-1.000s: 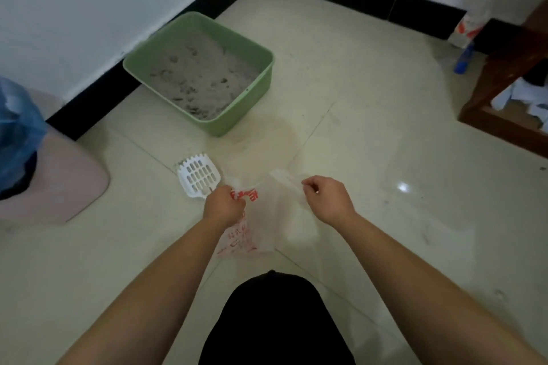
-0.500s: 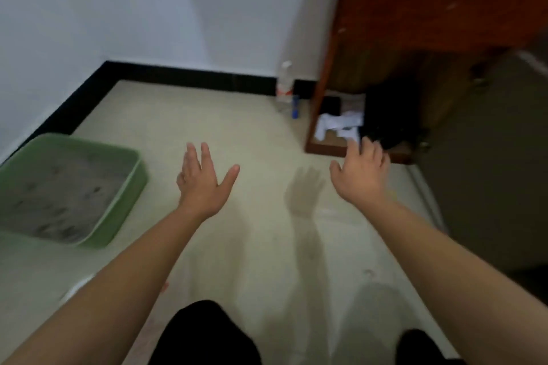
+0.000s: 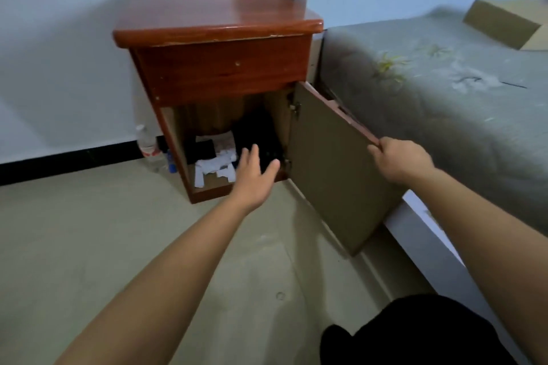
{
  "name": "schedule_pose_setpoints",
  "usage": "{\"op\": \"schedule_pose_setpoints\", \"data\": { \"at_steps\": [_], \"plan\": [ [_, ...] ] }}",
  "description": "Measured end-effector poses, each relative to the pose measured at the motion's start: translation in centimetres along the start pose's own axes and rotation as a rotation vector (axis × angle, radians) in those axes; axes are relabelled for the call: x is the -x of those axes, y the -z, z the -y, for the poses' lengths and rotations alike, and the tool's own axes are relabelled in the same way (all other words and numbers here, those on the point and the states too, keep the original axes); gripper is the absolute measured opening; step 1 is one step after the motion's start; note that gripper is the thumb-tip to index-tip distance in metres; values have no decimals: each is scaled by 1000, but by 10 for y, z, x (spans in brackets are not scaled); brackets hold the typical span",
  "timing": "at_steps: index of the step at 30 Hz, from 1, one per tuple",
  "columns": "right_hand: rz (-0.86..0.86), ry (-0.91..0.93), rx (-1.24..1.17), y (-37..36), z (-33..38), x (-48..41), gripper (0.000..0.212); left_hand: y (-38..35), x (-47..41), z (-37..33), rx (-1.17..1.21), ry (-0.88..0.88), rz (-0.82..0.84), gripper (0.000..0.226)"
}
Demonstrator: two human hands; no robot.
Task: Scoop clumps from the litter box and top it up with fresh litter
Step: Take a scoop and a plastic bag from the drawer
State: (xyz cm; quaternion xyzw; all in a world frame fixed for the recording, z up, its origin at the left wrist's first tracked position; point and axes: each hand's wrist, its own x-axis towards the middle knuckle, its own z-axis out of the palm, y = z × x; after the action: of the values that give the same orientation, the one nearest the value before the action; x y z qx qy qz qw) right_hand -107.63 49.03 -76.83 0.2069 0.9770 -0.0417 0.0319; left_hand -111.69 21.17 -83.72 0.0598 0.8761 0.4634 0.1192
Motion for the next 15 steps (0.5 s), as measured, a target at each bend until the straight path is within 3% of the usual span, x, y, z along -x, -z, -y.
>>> {"op": "schedule_pose_setpoints", "data": {
  "at_steps": [5, 10, 15],
  "plan": [
    [234, 217, -158, 5, 57, 26, 33, -47, 22, -16, 360, 96, 287, 47],
    [366, 184, -480, -7, 114, 50, 41, -39, 51, 1, 551, 165, 312, 46],
    [514, 114, -937, -22, 137, 52, 52, -2, 66, 23, 476, 75, 271, 55]
  ]
}}
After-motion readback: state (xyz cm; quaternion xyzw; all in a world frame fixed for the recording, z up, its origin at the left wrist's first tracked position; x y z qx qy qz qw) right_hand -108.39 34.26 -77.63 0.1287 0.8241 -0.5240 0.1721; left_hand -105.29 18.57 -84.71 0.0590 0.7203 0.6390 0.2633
